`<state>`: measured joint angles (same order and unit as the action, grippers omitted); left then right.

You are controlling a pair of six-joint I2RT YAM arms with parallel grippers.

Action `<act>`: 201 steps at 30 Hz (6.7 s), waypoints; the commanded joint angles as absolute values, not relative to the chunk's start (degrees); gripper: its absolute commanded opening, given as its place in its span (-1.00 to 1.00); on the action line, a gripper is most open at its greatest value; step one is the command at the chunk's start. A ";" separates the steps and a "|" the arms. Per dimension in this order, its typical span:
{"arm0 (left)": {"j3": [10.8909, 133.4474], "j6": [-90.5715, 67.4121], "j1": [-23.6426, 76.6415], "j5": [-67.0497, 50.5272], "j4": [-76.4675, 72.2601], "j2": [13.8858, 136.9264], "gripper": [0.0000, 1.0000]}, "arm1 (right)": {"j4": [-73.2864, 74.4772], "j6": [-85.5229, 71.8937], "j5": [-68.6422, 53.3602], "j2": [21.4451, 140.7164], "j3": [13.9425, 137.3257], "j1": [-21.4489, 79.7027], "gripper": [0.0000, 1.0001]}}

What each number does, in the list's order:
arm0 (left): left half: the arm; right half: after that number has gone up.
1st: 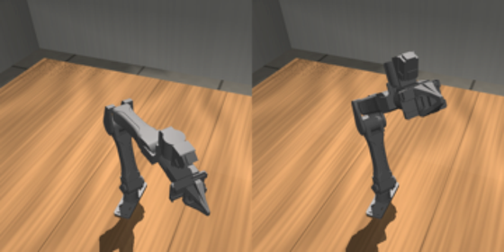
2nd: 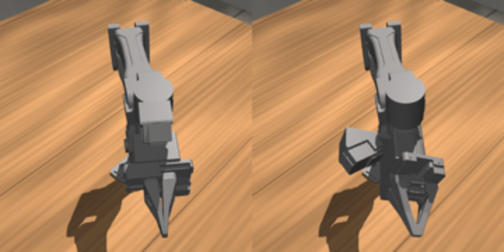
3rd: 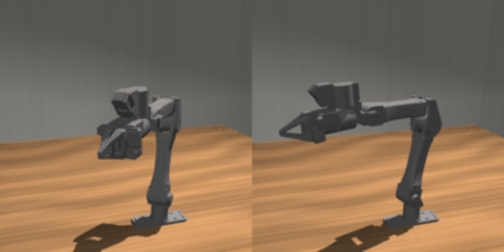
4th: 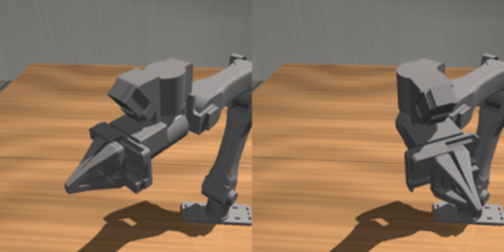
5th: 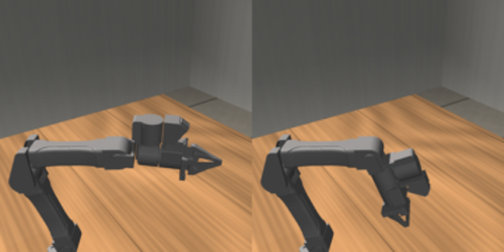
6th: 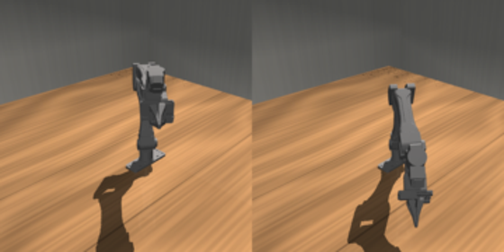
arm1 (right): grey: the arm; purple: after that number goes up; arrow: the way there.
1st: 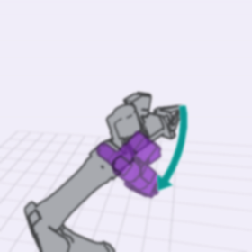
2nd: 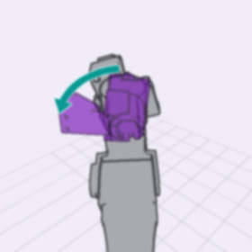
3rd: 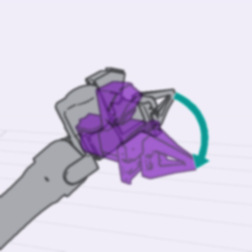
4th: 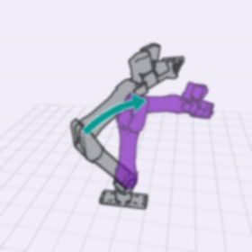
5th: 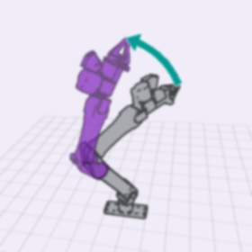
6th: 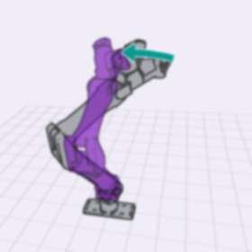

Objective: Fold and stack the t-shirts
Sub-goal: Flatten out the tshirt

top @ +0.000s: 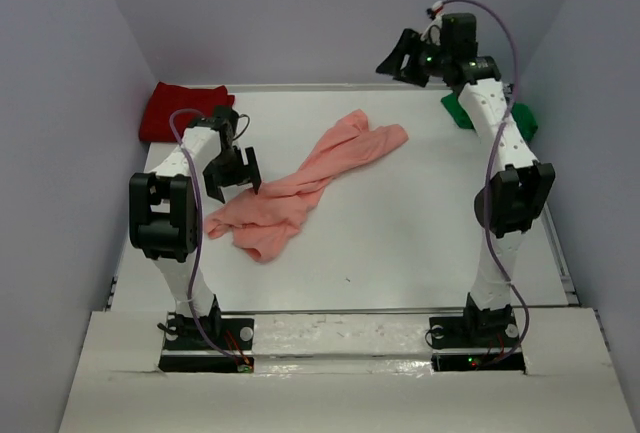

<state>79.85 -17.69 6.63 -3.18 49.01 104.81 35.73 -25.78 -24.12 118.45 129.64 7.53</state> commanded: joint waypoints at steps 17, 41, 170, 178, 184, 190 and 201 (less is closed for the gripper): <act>82.53 -18.90 14.68 -5.71 47.37 107.75 0.86 | 54.50 -25.05 -34.11 118.03 106.53 20.83 0.35; 74.71 -18.37 17.04 -7.65 48.43 105.03 0.82 | 52.12 -26.80 -10.37 144.83 132.00 20.83 -1.00; 124.01 -14.59 12.92 -16.35 36.65 137.64 0.98 | 27.07 8.09 -9.67 113.99 88.06 61.26 0.44; 123.58 -14.06 12.66 -15.47 38.06 138.25 0.80 | 27.68 5.54 -6.94 117.07 90.35 61.26 -1.00; 123.13 -14.24 12.13 -14.15 38.76 139.30 -0.40 | 28.56 2.90 -4.14 110.75 89.21 61.26 -1.00; 124.45 -14.59 11.60 -9.76 41.39 140.89 -1.00 | 32.69 -1.13 -0.62 103.37 88.95 60.73 -1.00; 111.80 -18.80 7.82 2.80 42.80 130.79 -1.00 | 39.37 -7.38 -4.66 92.55 90.79 42.64 -1.00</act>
